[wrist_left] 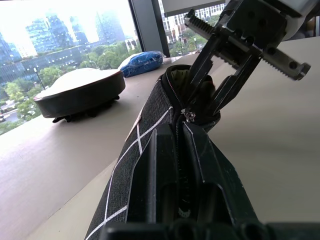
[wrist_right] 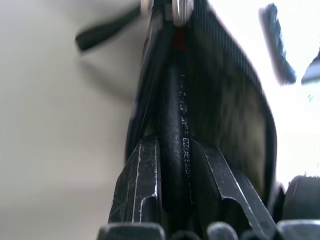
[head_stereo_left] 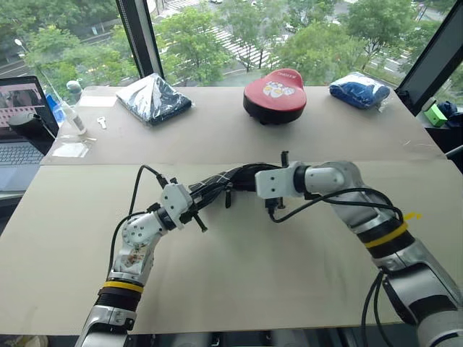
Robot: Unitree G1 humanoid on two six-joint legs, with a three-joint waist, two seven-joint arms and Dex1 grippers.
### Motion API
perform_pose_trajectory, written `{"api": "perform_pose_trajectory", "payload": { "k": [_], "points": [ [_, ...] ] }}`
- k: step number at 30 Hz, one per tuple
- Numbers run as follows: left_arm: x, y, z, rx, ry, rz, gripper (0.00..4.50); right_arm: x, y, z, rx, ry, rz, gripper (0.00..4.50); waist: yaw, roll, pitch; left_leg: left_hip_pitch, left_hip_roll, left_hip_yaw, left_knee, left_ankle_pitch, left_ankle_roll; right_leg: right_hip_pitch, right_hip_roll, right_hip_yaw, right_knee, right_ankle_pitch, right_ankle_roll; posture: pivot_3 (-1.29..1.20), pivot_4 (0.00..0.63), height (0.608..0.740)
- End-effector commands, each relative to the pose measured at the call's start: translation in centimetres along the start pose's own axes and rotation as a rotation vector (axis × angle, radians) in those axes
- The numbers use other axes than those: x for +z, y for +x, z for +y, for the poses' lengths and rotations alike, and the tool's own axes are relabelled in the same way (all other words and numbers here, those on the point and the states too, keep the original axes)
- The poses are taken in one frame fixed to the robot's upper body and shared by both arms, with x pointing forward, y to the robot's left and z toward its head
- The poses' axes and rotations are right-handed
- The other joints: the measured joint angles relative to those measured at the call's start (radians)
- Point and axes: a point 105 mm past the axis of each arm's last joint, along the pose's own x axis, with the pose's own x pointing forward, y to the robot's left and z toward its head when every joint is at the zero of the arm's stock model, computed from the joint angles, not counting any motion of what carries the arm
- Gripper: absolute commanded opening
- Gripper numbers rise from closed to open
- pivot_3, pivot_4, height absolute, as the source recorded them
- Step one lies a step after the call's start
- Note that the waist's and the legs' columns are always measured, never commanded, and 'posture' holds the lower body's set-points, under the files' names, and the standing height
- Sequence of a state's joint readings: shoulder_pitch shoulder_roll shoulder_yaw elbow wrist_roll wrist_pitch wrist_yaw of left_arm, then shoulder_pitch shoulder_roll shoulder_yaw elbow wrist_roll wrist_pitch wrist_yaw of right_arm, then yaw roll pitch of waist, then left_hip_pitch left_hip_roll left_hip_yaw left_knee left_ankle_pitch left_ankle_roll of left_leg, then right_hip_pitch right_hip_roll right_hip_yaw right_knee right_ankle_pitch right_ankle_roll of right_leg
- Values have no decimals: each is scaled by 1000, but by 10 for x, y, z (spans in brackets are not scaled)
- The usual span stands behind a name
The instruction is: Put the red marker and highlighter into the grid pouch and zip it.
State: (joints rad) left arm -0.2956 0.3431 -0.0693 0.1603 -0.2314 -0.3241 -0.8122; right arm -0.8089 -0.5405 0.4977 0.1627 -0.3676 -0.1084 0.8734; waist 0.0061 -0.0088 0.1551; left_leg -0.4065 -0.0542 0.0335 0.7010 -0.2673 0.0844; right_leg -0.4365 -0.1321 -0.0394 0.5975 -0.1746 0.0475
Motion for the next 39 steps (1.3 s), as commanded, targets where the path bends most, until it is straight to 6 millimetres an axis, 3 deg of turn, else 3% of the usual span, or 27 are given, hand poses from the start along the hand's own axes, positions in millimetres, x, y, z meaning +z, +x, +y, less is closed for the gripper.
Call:
{"api": "perform_pose_trajectory", "payload": {
  "k": [1,3,4,9,13,17,21,24,28,30,34,39],
  "points": [
    [12,3,2,10,38,-44,0,4,8,-5,-33,-63,-26,508,2,0,0,0,0,0,0,0,0,0,0,0,0,0,0,0,150,740],
    [12,2,3,16,40,-43,0,4,9,-6,-45,-3,-56,1506,2,0,0,0,0,0,0,0,0,0,0,0,0,0,0,0,150,740],
    [12,1,3,18,41,-42,0,4,9,-7,-48,23,-71,1655,0,0,0,0,0,0,0,0,0,0,0,0,0,0,0,0,150,740],
    [12,-1,3,24,43,-38,0,-17,-3,-22,-121,45,-2,3340,-4,0,0,1,0,0,-1,1,-1,-1,0,0,3,0,0,0,150,740],
    [12,-2,2,23,44,-36,0,-34,-37,-59,-281,182,-3,3340,-5,0,0,1,0,0,-1,1,-1,-1,0,0,6,0,0,0,150,740],
    [12,-1,2,21,43,-36,0,-39,-78,-70,-332,419,-116,3340,0,0,0,0,0,0,-1,1,-1,0,0,0,6,0,0,0,150,740],
    [12,-1,1,15,40,-37,0,-36,-111,-37,-150,776,-253,3340,6,0,0,0,1,-1,-2,0,0,0,0,0,6,0,0,0,150,740],
    [11,0,1,11,39,-38,0,-38,-123,-6,-53,911,-251,3340,6,0,0,0,1,-1,-2,0,0,0,-1,0,4,0,0,0,150,740],
    [12,0,3,9,40,-39,0,-49,-113,43,18,1032,-113,3340,5,0,0,0,1,0,-2,-1,2,0,-2,1,-1,0,0,0,150,740],
    [11,0,3,6,40,-38,0,-42,-99,58,34,1070,-116,3340,4,0,0,0,1,0,-2,-1,2,0,-3,1,-1,0,0,0,150,740],
    [11,1,3,-3,39,-39,0,-29,-62,67,0,1117,-126,3340,0,0,0,0,2,0,-2,-1,1,-1,-2,2,0,0,-1,0,150,740],
    [13,4,3,-11,40,-43,0,-6,-26,50,-16,1150,-191,3340,6,0,0,0,1,0,-1,0,0,-2,-2,1,1,1,-1,0,150,740]
  ]
}}
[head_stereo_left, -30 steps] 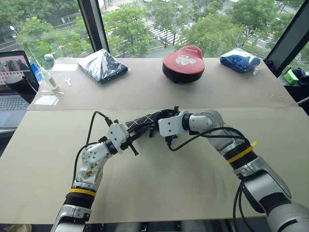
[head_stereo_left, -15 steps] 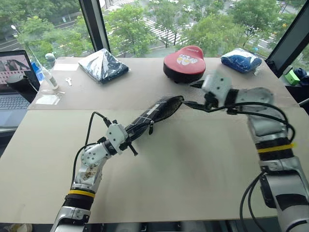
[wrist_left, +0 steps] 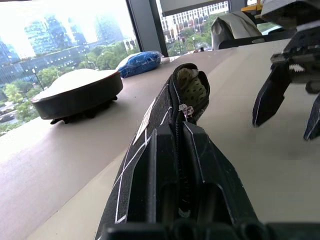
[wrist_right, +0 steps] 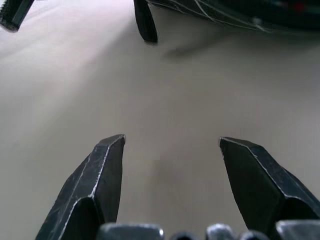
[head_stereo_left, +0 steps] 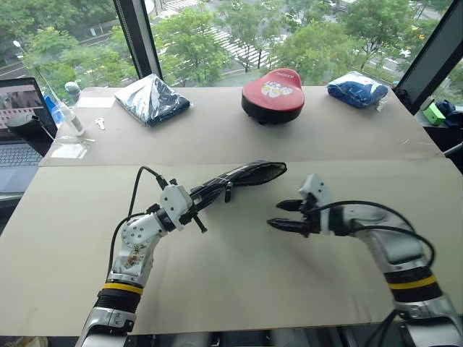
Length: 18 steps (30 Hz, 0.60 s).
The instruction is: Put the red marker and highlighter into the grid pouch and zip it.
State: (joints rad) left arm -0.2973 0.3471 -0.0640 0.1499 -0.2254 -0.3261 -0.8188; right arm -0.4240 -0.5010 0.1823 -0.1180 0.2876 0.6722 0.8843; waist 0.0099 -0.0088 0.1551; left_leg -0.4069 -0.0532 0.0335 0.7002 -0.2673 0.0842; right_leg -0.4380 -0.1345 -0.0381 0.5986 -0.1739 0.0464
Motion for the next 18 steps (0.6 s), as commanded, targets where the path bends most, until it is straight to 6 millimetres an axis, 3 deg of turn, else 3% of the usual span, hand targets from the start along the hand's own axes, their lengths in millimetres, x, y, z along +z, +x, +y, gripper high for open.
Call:
{"api": "perform_pose_trajectory", "payload": {
  "k": [1,6,18],
  "points": [
    [10,4,2,-5,24,-41,0,30,15,3,0,-29,-63,3340,4,0,0,0,-1,0,0,0,0,0,0,0,0,0,0,0,150,740],
    [10,4,0,-6,22,-43,0,46,32,9,29,-26,-98,3340,2,0,0,0,-1,-1,1,0,0,0,0,-1,0,0,0,0,150,740],
    [9,4,1,13,17,-42,0,66,49,10,56,-9,-142,3340,-2,0,0,1,-1,0,1,0,0,0,2,-2,11,0,0,0,150,740]
  ]
}}
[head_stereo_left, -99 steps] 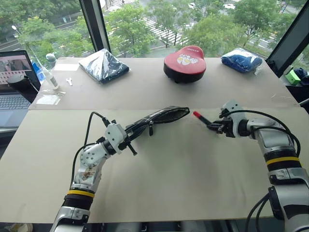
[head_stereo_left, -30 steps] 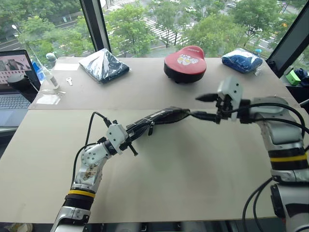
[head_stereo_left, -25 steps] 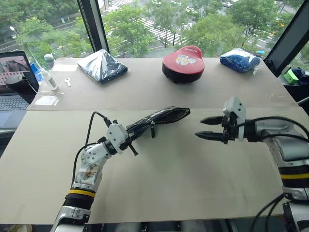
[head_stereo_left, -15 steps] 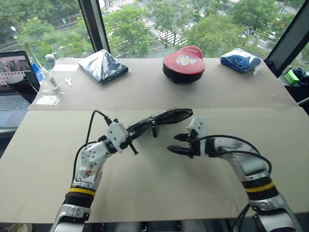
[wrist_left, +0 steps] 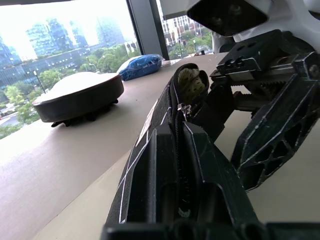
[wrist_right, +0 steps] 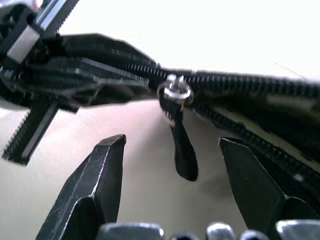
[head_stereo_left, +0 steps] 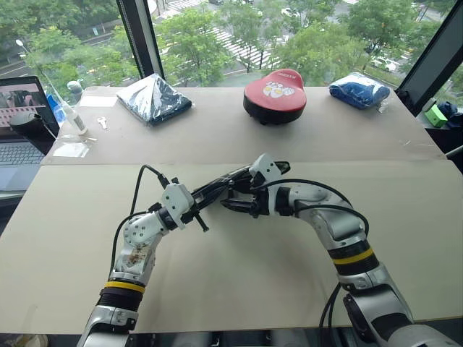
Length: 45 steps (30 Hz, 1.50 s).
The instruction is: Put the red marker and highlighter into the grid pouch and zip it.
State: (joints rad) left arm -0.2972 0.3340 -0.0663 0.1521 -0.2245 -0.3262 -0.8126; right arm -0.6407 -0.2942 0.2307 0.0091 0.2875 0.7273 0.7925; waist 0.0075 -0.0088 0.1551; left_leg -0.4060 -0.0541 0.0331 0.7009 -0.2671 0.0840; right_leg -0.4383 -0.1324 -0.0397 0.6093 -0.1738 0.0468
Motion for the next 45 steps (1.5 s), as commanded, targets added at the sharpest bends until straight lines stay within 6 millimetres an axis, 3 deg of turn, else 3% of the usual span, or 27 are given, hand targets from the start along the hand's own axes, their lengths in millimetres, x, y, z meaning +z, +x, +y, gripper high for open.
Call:
{"api": "perform_pose_trajectory", "payload": {
  "k": [1,4,11,19,21,24,31,35,39,43,45],
  "points": [
    [9,2,2,7,28,-34,0,11,0,3,15,-23,-34,3102,0,0,0,0,0,0,0,0,0,0,0,0,0,0,0,0,150,740],
    [9,2,3,9,28,-34,0,13,-2,4,21,-23,-51,2411,-1,0,0,0,0,0,0,0,0,0,0,0,0,0,0,0,150,740],
    [8,4,3,8,27,-36,0,18,-11,4,34,-37,-84,26,-2,0,0,0,0,0,0,0,0,0,0,0,0,0,0,0,150,740],
    [8,6,3,3,26,-39,0,14,-25,4,35,-24,-93,26,-1,0,0,0,0,0,0,0,0,0,0,0,0,0,0,0,150,740],
    [8,7,3,0,26,-40,0,3,-31,2,19,-29,-28,26,0,0,0,0,0,0,0,0,0,0,0,0,0,0,0,0,150,740],
    [8,7,3,-3,26,-41,0,-13,-56,-10,-24,-55,52,26,5,0,0,0,0,0,0,0,0,0,0,0,0,0,0,0,150,740],
    [8,5,3,-5,25,-39,0,-22,-112,-56,-235,-76,131,26,4,0,0,0,1,0,1,0,1,1,0,0,-2,0,0,0,150,740],
    [7,5,4,-2,24,-36,0,-31,-139,-66,-284,-63,173,26,6,0,0,0,1,0,1,0,1,1,0,0,-6,0,0,0,150,740],
    [7,4,3,-7,22,-36,0,-36,-144,-66,-294,-56,178,26,4,0,0,0,1,0,1,-1,1,2,0,1,-9,0,0,0,150,740],
    [7,6,3,-13,19,-41,0,-33,-134,-66,-302,-44,140,26,4,0,0,0,2,0,1,-1,1,2,0,1,-9,0,0,0,150,740],
    [8,9,1,-30,21,-46,0,-26,-126,-63,-277,-11,86,633,5,0,0,0,2,0,1,-1,1,2,0,1,-9,0,0,0,150,740]
  ]
}}
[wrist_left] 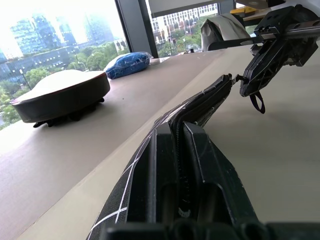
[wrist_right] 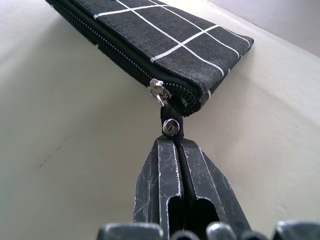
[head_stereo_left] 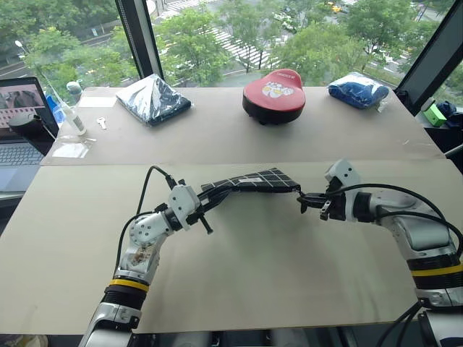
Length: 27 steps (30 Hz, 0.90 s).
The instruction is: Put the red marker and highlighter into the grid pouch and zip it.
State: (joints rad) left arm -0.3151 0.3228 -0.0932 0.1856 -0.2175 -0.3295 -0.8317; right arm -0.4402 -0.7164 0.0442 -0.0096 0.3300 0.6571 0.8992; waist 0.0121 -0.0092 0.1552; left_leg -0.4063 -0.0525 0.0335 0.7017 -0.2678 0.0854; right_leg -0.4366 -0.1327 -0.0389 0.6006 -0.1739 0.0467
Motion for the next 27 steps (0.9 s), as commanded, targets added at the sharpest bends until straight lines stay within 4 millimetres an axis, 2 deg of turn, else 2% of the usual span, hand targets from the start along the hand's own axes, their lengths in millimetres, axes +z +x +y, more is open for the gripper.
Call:
{"api": "perform_pose_trajectory", "payload": {
  "k": [1,5,8,9,13,17,20,24,26,27],
  "points": [
    [14,3,7,1,41,-55,0,22,1,3,5,6,-95,820,0,0,0,0,0,0,0,0,0,0,0,0,0,0,0,0,150,740],
    [15,7,8,-19,47,-63,0,16,1,8,30,31,-75,2219,5,0,0,0,0,0,0,0,0,0,-1,0,0,0,0,0,150,740],
    [17,8,5,-49,47,-72,0,4,-11,9,38,31,-19,3248,10,0,0,-1,-1,0,0,0,1,0,-1,0,-1,0,0,0,150,740],
    [17,8,3,-68,51,-72,0,5,-19,4,24,50,-25,3468,10,0,0,-1,-1,0,0,0,1,0,-1,-1,-2,0,0,0,150,740],
    [17,5,-6,-148,65,-67,0,13,-58,-14,-39,56,-62,3468,10,0,0,-2,-1,0,0,-1,1,0,-1,0,-4,0,0,0,150,740],
    [16,1,-12,-216,75,-69,0,9,-91,-6,-29,32,-54,3468,18,0,0,-2,0,0,0,-1,2,1,-1,-1,-5,0,0,0,150,740],
    [16,-1,-16,-273,89,-73,0,1,-99,5,-23,15,-26,3468,15,0,0,-2,1,0,0,-2,2,1,-1,-1,-5,0,0,0,150,740],
    [10,-3,-25,-368,141,-55,0,0,-96,10,-35,21,-42,3468,12,0,0,-1,1,0,1,-6,9,1,-1,1,-5,1,0,0,150,740],
    [10,-2,-28,-398,127,-66,828,3,-92,15,-20,16,-55,3581,13,0,0,-1,1,0,2,-6,10,2,-1,0,-5,1,0,0,150,740],
    [10,-2,-28,-401,120,-73,1057,4,-91,19,-6,19,-64,3581,13,0,0,0,1,0,2,-6,10,2,-1,0,-5,1,0,0,150,740]
  ]
}}
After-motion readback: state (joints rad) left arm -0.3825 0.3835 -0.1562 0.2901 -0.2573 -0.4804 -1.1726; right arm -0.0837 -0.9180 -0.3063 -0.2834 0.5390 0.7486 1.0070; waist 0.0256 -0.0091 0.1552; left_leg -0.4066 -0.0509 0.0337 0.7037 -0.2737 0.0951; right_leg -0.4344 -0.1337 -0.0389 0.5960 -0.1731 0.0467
